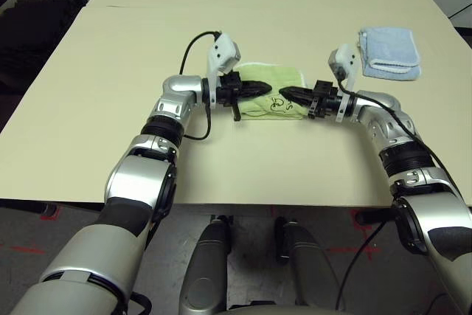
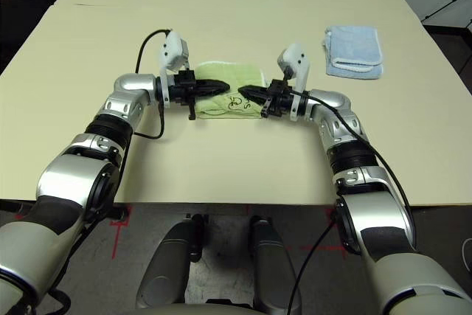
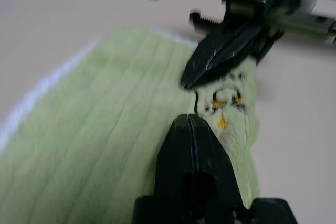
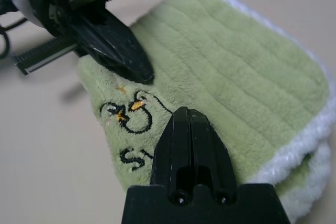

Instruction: Fold the towel and set it aside.

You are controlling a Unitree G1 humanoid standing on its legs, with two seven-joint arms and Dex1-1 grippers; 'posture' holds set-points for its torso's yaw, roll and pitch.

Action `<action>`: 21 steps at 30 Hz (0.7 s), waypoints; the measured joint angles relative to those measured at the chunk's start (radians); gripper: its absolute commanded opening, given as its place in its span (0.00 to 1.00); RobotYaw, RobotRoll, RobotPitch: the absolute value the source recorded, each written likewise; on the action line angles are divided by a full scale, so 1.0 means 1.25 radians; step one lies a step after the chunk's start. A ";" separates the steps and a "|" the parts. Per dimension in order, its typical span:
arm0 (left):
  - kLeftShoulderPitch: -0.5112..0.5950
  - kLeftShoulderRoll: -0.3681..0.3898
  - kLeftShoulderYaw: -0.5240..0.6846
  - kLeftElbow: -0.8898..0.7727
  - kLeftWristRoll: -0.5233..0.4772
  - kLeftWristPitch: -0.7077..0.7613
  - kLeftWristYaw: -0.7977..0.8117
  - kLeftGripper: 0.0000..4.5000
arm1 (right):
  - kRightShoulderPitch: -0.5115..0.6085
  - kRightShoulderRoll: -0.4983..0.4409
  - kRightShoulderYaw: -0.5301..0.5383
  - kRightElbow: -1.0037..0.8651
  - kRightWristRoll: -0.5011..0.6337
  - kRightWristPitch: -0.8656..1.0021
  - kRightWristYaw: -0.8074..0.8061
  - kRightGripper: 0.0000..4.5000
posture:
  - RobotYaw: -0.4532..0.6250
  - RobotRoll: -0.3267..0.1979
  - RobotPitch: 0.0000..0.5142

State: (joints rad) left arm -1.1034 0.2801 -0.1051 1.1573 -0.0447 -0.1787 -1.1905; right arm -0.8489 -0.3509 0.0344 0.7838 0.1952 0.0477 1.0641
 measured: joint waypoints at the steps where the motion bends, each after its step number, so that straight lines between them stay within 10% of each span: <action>1: 0.001 0.003 -0.005 0.002 0.011 -0.005 0.009 0.01 | -0.006 0.005 0.001 0.018 -0.008 -0.014 -0.007 0.00 | 0.49 0.62 0.35; 12: -0.015 0.051 -0.004 0.035 0.052 -0.035 0.036 0.01 | -0.016 -0.033 -0.004 0.061 -0.023 -0.067 0.027 0.00 | 0.49 0.62 0.37; 21: -0.128 0.041 0.140 0.013 -0.068 0.077 0.001 0.01 | -0.083 -0.012 -0.111 -0.073 0.089 0.060 -0.050 0.00 | 0.50 0.62 0.38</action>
State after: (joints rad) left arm -1.2636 0.3316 0.0693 1.1735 -0.1302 -0.0824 -1.1887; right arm -0.9522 -0.3665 -0.1045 0.6929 0.3060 0.1224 1.0012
